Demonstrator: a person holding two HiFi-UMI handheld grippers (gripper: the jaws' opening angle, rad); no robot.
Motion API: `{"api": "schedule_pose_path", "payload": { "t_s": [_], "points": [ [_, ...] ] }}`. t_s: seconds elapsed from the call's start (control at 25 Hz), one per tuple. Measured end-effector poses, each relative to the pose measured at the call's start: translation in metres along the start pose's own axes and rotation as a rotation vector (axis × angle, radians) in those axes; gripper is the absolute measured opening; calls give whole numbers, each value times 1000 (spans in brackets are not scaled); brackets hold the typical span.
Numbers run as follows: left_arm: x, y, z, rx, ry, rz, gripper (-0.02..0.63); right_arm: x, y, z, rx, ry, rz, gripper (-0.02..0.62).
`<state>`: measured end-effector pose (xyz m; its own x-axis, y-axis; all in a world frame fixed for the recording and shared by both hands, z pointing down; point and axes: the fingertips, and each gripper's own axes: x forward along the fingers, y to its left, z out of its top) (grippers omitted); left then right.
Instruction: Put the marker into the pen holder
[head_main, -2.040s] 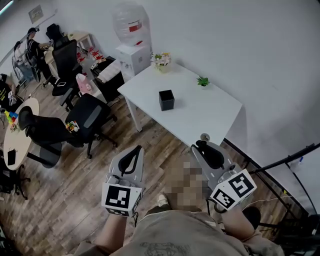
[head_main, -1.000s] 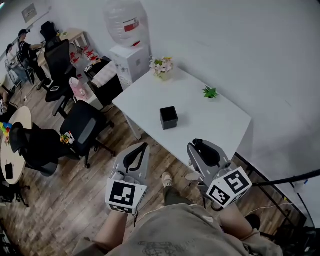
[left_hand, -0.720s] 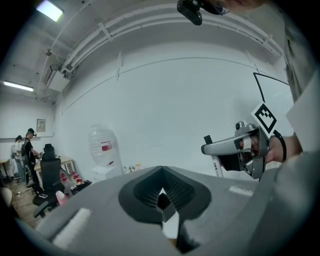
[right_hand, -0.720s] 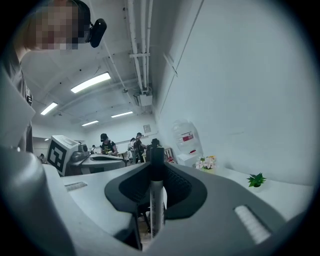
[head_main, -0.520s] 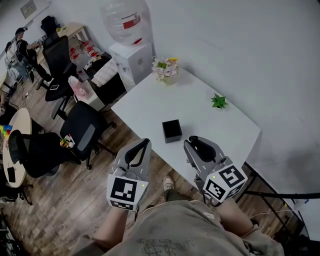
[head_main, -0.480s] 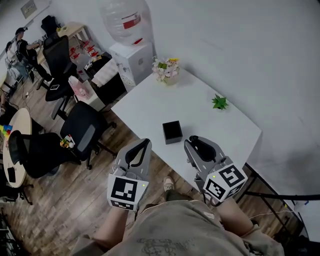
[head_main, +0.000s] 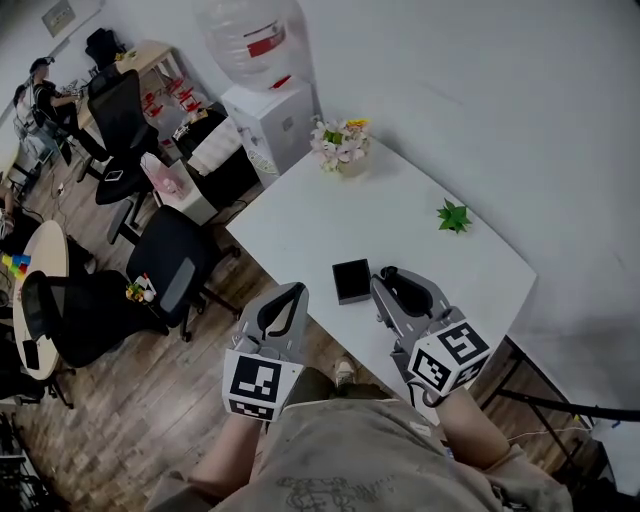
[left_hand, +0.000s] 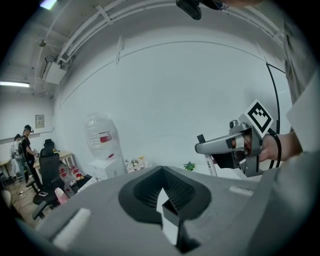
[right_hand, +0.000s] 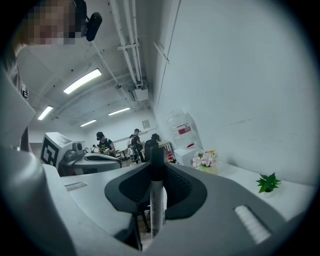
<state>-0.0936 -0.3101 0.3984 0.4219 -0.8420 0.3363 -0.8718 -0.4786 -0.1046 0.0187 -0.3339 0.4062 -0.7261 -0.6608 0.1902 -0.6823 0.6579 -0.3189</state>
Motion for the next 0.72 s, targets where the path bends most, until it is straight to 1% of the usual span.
{"api": "schedule_pose_path", "payload": {
  "t_s": [0.24,0.48,0.72],
  "points": [
    [15,9,-4,-11,16,-23,1,11,-14,-2,-1,15,-36,101],
    [29,19,-10,-10,25,-88,1,22,-21,-5,10,22,-110,101],
    [42,32,-13,2,25,-147,1,36,-22,-14,21,37,-167,101]
  ]
}}
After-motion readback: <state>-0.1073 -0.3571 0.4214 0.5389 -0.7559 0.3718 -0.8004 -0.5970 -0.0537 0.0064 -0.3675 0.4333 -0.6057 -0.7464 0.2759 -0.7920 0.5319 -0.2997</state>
